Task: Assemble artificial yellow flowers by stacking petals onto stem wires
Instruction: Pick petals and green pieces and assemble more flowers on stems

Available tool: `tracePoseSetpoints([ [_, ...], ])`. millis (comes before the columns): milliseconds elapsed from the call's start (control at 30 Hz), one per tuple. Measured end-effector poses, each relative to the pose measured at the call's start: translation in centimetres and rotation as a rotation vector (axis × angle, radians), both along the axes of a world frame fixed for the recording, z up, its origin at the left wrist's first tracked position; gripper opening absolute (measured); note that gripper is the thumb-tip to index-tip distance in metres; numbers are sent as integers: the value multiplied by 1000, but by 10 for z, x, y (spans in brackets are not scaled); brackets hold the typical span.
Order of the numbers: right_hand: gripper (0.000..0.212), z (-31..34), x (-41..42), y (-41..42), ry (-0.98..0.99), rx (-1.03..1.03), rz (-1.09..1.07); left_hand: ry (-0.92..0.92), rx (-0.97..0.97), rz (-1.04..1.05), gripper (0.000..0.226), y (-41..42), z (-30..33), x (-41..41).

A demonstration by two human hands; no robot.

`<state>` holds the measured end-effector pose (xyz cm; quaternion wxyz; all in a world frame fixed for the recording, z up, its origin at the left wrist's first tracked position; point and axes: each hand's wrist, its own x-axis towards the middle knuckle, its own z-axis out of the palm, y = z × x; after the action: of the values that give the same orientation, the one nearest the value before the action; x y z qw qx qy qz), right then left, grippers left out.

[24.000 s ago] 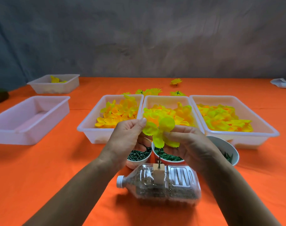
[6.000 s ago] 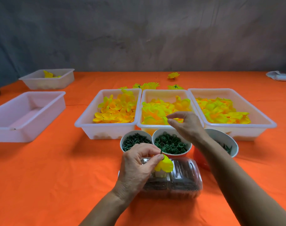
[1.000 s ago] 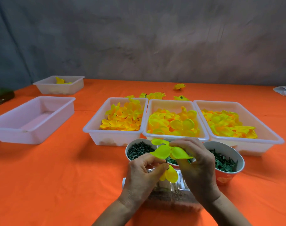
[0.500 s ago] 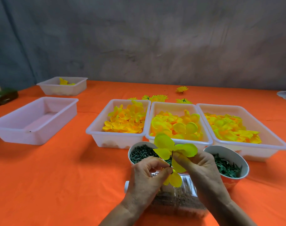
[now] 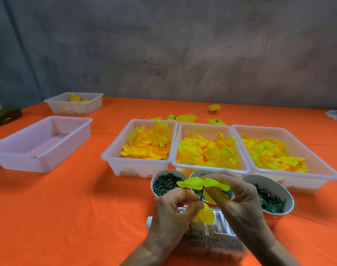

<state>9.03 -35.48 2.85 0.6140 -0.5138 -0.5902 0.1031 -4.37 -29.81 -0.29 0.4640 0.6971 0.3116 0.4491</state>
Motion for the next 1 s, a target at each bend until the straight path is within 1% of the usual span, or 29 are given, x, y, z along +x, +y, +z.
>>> tracePoseSetpoints([
  [67, 12, 1, 1, 0, -175, 41, -62, -1, -9, 3, 27, 0, 0, 0],
  [100, 15, 2, 1, -1, -251, 62, -94, -3, -22, 4, 25, 0, 0, 0],
  [167, 22, 3, 2, -2, -363, 104, -140, -7, -45, -1, 21, -1, 1, 0],
  [200, 21, 4, 3, -2, -404, 127, -160, -12, -54, -6, 21, -1, 1, 0],
  [300, 12, 5, 4, -2, -469, 169, -186, -7, -38, -17, 23, -1, 2, -1],
  [367, 14, 6, 5, -2, -493, 174, -193, 4, -26, -21, 19, -1, 2, -1],
  [467, 13, 8, 6, -3, -553, 183, -190, 2, -19, -19, 7, 0, 0, 0],
  [600, 14, 9, 10, -3, -695, 217, -230, -13, -27, -15, 8, 1, -2, 0],
  [700, 23, 12, 11, -4, -800, 251, -250, -28, -24, -14, 8, 0, -2, 0],
  [800, 26, 15, 11, -5, -881, 285, -273, -42, -9, -39, 6, 0, 0, 0],
  [933, 28, 17, 12, -5, -936, 302, -270, -61, -16, -29, 9, -1, 1, 0],
  [1000, 37, 17, 13, -6, -953, 315, -264, -73, -20, -28, 11, -1, 0, 0],
])
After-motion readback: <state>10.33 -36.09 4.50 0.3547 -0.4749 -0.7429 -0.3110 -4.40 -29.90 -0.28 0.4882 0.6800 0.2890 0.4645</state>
